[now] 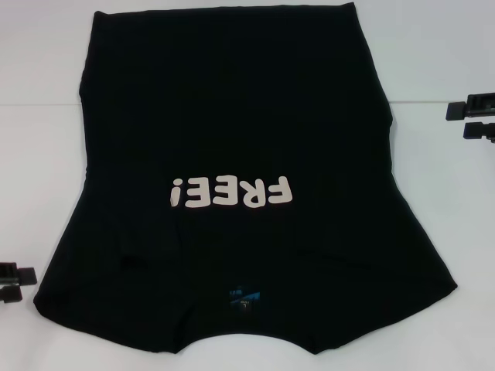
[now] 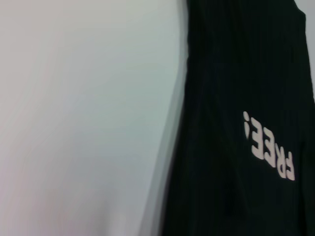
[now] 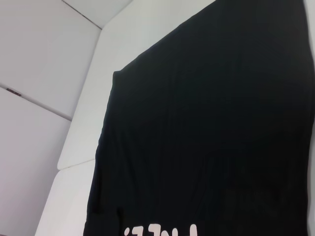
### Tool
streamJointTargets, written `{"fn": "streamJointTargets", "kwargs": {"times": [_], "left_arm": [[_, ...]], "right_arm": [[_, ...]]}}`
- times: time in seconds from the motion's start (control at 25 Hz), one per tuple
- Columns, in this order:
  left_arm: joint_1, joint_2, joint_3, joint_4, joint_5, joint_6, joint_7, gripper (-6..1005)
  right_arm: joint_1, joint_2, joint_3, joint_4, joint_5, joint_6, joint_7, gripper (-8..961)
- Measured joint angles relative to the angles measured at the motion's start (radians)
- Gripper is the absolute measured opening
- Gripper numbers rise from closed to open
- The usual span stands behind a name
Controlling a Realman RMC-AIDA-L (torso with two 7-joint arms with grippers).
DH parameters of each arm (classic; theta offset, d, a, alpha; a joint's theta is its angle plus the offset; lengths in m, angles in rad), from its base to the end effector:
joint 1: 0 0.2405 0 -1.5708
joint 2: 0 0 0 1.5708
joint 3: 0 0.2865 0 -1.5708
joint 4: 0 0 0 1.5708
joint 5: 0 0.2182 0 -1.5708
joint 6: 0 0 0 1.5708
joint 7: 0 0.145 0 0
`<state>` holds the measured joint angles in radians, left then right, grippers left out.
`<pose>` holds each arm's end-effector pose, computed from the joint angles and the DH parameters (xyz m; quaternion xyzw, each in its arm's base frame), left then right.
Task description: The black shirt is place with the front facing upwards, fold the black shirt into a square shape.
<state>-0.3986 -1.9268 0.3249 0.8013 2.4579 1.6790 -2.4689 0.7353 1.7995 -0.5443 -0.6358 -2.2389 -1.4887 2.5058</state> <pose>-0.4079 0.2889 0.0965 -0.6335 -0.7407 -0.1677 0.1482 0.2909 0.4391 0.1181 -0.7390 0.6220 0.2073 0.1551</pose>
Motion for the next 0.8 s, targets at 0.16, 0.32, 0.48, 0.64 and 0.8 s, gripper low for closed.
{"fn": "streamJointTargets", "kwargs": {"times": [0.16, 0.32, 0.48, 0.64, 0.8], "left_arm": [[-0.009, -0.002, 0.004, -0.025, 0.022, -0.035, -0.003, 462], [-0.021, -0.003, 0.014, -0.057, 0.028, -0.074, -0.004, 467], [-0.027, -0.003, 0.03, -0.073, 0.03, -0.095, -0.005, 467], [-0.026, -0.003, 0.029, -0.074, 0.032, -0.104, -0.008, 467], [-0.024, -0.003, 0.039, -0.075, 0.032, -0.104, -0.009, 467]], "right_arm": [[0.0, 0.0, 0.003, 0.0, 0.0, 0.002, 0.0, 667], [-0.001, 0.0, 0.004, -0.004, 0.001, 0.003, -0.001, 666], [-0.004, 0.0, 0.006, -0.005, 0.002, 0.003, -0.001, 666], [-0.01, 0.0, 0.006, -0.005, 0.002, 0.006, -0.001, 667], [-0.011, 0.0, 0.009, -0.003, 0.002, 0.015, -0.001, 667]]}}
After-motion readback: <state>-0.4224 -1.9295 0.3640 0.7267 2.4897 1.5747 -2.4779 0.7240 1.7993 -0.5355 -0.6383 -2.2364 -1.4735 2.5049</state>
